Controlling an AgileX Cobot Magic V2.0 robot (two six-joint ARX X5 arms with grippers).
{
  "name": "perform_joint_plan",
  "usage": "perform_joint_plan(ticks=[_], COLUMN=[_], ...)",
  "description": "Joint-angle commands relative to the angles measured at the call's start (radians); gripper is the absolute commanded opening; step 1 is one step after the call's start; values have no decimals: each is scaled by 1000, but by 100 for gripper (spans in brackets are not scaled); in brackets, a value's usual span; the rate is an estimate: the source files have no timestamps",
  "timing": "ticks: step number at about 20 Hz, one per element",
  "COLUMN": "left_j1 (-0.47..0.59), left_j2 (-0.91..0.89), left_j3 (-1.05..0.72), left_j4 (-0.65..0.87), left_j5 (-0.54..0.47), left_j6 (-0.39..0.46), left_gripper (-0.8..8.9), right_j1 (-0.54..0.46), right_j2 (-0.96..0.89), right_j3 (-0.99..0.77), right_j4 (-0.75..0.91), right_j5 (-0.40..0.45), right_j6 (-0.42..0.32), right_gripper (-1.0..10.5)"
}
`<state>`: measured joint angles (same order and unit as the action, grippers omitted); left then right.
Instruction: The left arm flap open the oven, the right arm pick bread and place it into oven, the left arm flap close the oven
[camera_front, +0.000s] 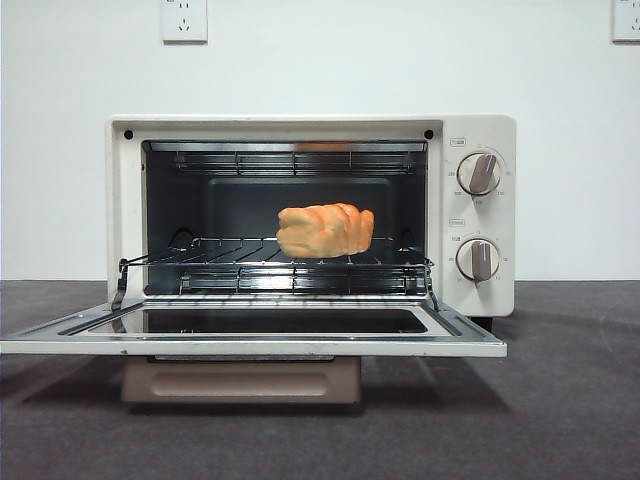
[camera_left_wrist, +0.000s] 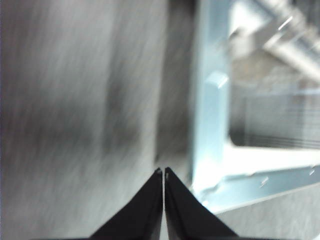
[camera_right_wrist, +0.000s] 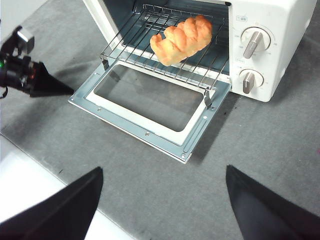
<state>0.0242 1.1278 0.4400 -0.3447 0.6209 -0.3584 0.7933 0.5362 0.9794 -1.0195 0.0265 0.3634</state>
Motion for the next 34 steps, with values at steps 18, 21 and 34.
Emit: perform_joint_plan(ticks=[18, 21, 34], left_j1=[-44, -44, -44], left_j2=[132, 131, 114], left_j3=[-22, -22, 137], left_j4=[141, 209, 449], left_j5=[180, 254, 228], left_j6=[-79, -138, -411], left_gripper=[10, 10, 10], right_j1=[8, 8, 8], right_j2=[3, 3, 3], right_j3=[17, 17, 17], right_j4=[53, 54, 137], right_j5=[0, 0, -2], right_j6=[-8, -4, 21], right_gripper=[391, 391, 391])
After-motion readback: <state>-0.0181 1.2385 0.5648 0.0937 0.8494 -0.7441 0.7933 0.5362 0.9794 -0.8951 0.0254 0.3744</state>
